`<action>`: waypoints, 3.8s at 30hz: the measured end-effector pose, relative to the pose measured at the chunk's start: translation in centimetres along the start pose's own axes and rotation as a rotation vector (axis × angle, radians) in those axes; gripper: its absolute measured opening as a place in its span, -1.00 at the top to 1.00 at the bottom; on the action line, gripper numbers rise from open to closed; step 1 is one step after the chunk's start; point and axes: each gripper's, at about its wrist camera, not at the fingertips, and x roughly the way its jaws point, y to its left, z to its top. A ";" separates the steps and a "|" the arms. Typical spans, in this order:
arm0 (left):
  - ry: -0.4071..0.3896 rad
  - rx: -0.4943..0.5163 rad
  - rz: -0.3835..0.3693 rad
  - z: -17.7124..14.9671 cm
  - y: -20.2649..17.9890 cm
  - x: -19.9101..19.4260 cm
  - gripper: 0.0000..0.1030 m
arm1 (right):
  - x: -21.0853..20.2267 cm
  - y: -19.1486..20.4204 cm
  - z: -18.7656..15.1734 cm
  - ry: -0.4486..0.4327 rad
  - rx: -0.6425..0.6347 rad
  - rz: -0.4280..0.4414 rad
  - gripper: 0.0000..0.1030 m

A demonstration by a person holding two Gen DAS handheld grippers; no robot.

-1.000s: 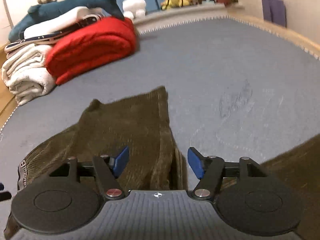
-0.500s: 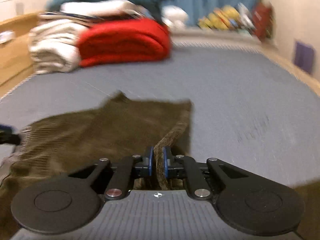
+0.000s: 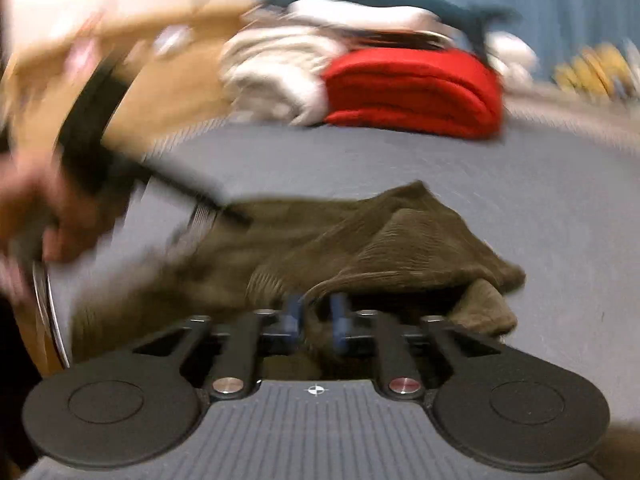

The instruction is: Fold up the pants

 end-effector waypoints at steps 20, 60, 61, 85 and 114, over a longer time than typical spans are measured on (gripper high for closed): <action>0.054 -0.097 -0.145 2.1 -3.0 0.8 -0.28 | 13.8 -15.1 4.2 0.368 0.759 -0.004 0.83; 0.026 0.534 -0.246 0.7 -11.6 9.4 0.76 | -12.4 -42.6 -4.4 -0.613 1.302 -0.511 0.87; 0.028 0.529 -0.264 0.9 -10.6 8.8 0.76 | -12.8 -41.5 -2.5 -0.632 1.169 -0.525 0.87; 0.146 0.602 -0.412 -0.1 -9.0 5.4 0.42 | -17.6 -38.9 -9.2 -0.164 1.247 -0.981 0.88; -0.144 -0.168 -0.153 -1.2 12.5 -8.2 0.30 | -11.7 -3.5 9.0 -0.355 0.200 -0.387 -0.16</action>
